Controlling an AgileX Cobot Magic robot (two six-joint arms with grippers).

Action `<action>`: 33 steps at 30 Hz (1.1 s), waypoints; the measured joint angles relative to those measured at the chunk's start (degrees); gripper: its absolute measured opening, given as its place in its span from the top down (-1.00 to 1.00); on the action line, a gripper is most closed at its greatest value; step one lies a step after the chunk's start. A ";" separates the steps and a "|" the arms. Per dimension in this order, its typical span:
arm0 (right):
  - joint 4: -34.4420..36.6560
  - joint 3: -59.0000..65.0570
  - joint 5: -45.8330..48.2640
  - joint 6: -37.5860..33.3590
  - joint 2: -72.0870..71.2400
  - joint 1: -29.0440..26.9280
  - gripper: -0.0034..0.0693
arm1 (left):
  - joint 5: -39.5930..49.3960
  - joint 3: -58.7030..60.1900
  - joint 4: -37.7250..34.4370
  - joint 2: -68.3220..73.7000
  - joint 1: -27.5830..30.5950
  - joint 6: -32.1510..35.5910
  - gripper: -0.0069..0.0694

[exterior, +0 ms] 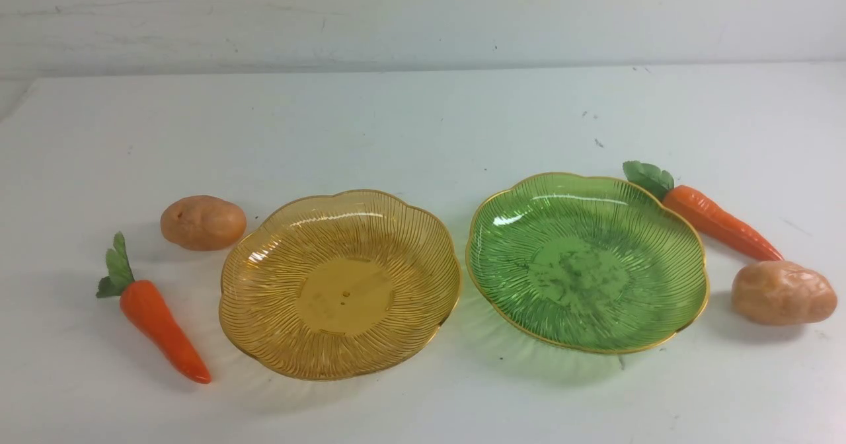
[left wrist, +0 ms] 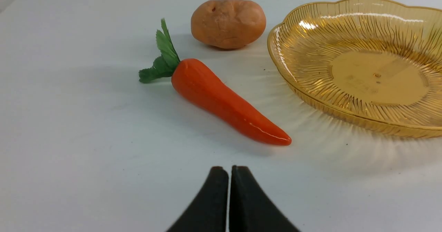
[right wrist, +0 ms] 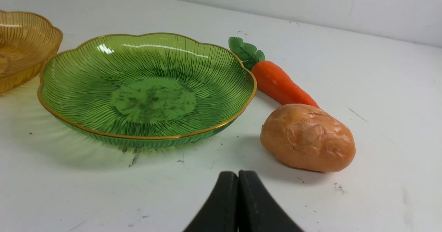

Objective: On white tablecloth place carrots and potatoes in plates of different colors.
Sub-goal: 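Place the carrot on the yellow plate with the right gripper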

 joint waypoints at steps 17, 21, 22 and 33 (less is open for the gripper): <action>0.00 0.00 0.00 0.00 0.00 0.00 0.95 | 0.00 0.00 0.00 0.00 0.00 0.00 0.83; 0.00 0.00 0.00 0.00 0.00 0.00 0.95 | 0.00 0.00 0.00 0.00 0.00 0.00 0.83; 0.00 0.00 0.00 0.00 0.00 0.00 0.95 | 0.00 0.00 0.00 0.00 0.00 0.00 0.83; 6.16 0.12 -2.73 5.23 0.00 0.00 0.95 | 0.00 0.00 0.00 0.00 0.00 0.00 0.83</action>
